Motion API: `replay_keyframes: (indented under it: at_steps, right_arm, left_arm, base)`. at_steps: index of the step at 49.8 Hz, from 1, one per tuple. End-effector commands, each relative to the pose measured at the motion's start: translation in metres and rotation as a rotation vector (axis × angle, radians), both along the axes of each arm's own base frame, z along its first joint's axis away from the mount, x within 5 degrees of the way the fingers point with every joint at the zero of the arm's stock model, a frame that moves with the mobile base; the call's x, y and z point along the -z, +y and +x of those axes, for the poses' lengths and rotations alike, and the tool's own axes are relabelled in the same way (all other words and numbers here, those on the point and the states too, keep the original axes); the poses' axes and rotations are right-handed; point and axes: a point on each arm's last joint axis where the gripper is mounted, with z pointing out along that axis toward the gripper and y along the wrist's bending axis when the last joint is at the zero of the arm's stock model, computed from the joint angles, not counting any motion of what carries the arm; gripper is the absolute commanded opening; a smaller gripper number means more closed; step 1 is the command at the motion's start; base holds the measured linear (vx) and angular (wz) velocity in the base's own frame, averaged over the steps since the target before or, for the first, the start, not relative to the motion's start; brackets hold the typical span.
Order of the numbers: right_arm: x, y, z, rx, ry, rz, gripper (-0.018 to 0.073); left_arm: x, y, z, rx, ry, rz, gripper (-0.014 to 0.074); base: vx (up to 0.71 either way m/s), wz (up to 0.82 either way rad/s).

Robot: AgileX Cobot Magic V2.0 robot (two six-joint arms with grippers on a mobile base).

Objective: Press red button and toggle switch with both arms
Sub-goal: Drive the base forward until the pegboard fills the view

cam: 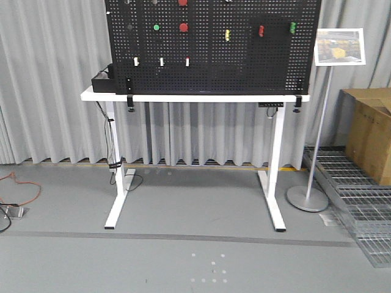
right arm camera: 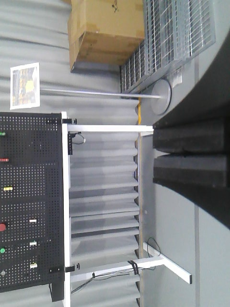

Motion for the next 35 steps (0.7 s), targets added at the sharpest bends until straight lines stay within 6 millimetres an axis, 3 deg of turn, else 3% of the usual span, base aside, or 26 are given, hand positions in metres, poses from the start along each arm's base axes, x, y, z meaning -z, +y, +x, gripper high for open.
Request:
replay_keyframes:
  at_steps: [1,35]
  right_arm:
    - [-0.0042,-0.001,-0.0012,0.015,-0.085,-0.012,-0.0003]
    - [-0.0042,-0.001,-0.0012,0.015,-0.085,-0.012,-0.0003]
  left_arm:
    - [0.0037,0.0006,0.0004,-0.007,-0.057,-0.013,0.0001]
    - [0.0037,0.0006,0.0004,-0.007,-0.057,-0.013,0.0001]
  base:
    - [0.24,0.1]
    - [0.37,-0.06]
